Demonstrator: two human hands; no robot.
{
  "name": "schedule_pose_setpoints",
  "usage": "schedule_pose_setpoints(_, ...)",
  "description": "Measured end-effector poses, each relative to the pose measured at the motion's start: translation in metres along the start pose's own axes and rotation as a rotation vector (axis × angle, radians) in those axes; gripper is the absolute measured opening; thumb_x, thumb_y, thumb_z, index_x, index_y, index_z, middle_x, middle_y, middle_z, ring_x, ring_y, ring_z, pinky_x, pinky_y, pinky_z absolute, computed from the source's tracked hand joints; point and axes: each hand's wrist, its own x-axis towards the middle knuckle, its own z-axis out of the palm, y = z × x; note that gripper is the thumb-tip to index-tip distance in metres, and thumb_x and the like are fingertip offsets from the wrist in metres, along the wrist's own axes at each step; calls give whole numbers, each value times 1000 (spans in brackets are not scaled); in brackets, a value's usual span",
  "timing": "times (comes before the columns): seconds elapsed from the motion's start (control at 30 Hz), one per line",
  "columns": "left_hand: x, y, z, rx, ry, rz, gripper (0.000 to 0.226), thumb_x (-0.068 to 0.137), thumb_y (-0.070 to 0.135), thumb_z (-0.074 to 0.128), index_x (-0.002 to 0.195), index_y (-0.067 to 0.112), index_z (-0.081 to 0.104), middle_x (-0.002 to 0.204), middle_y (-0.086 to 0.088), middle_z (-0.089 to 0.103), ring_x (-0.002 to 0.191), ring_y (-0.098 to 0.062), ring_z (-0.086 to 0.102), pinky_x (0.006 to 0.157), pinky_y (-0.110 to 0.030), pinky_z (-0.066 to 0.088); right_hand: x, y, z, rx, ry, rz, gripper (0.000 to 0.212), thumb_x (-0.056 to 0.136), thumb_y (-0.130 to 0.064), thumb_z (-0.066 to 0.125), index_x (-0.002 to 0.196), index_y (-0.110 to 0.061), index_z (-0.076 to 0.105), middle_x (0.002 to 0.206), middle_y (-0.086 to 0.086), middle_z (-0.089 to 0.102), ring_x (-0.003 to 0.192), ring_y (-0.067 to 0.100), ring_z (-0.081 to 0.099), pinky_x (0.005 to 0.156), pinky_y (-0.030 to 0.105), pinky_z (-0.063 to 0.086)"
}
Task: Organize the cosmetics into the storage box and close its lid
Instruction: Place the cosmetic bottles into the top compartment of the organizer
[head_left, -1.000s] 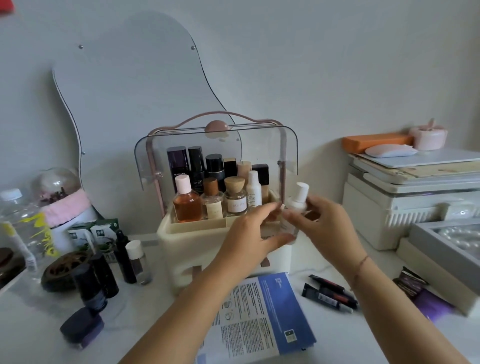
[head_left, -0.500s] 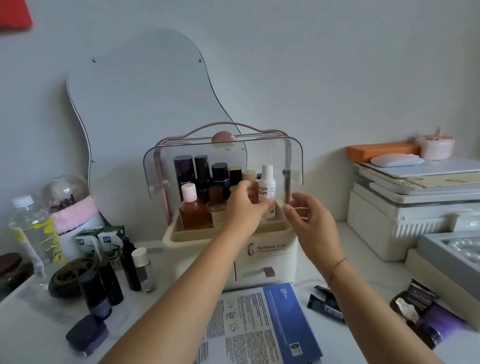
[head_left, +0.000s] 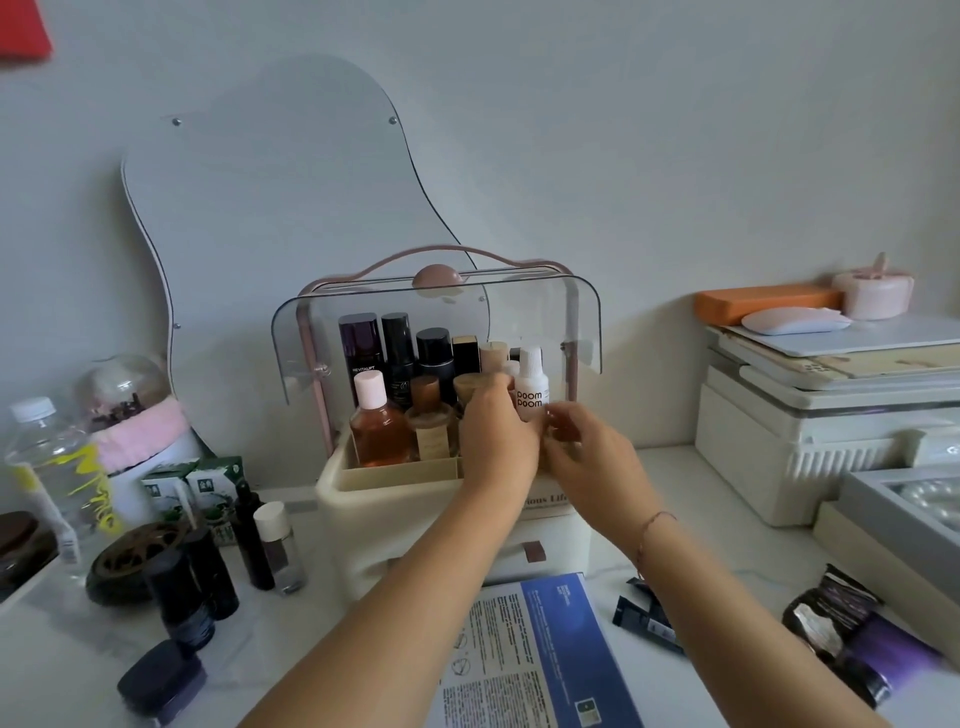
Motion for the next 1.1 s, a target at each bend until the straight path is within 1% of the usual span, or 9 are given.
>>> schedule_pose_setpoints(0.17,1,-3,-7,43,-23,-33,32,81,21,72,107,11,58,103,-5,68,95,-22,64,79,-36,52,11,-9,6,-82,-57,8,37,92,-13,47,128,-19,48,115,2,64,102,20,60,90,38,49)
schedule_pose_setpoints(0.33,-5,-10,-17,43,6,16,21,84,27,69,98,12,62,92,-1,69,83,-18,65,66,-29,49,16,-13,13,-164,-92,16,32,93,-17,45,125,-17,48,107,5,68,98,26,62,93,41,45)
schedule_pose_setpoints(0.4,-7,-14,-21,82,40,34,21,86,29,67,99,13,64,93,0,68,82,-17,64,69,-31,50,18,-14,18,-239,-82,18,27,94,-24,45,120,-20,50,104,1,68,94,24,62,93,37,41)
schedule_pose_setpoints(0.47,-9,-19,-24,95,67,29,18,86,24,68,100,14,63,93,1,68,82,-16,64,67,-26,47,20,-15,22,-315,-41,26,24,94,-31,44,114,-22,53,102,-4,67,90,20,62,87,31,33)
schedule_pose_setpoints(0.63,-10,-28,-29,125,60,-2,19,86,16,66,106,14,64,97,-1,71,91,-17,65,70,-22,43,26,-19,28,-398,40,40,24,92,-41,45,101,-22,58,95,-4,69,86,19,63,80,31,27)
schedule_pose_setpoints(0.8,-10,-30,-28,178,11,18,32,89,18,62,121,15,59,108,-2,69,101,-19,63,78,-26,45,27,-15,28,-414,47,53,27,93,-42,44,107,-22,56,90,-4,69,83,19,63,82,32,30)
schedule_pose_setpoints(0.9,-10,-30,-29,192,19,36,36,90,16,59,126,12,56,118,-4,60,107,-22,58,84,-29,44,27,-16,29,-380,69,51,31,92,-44,46,113,-22,52,90,-2,70,85,22,63,80,33,33)
schedule_pose_setpoints(1.0,-10,-30,-29,212,14,61,37,92,14,55,129,12,55,127,-5,51,111,-23,55,86,-28,42,28,-21,31,-334,88,52,31,89,-41,51,110,-19,50,91,2,69,82,27,62,69,33,45)
schedule_pose_setpoints(1.1,-11,-29,-30,183,-31,108,39,92,10,53,130,15,55,130,-3,51,111,-21,55,84,-24,40,29,-23,31,-294,108,59,28,88,-38,52,106,-16,49,92,5,66,81,27,60,64,33,47)
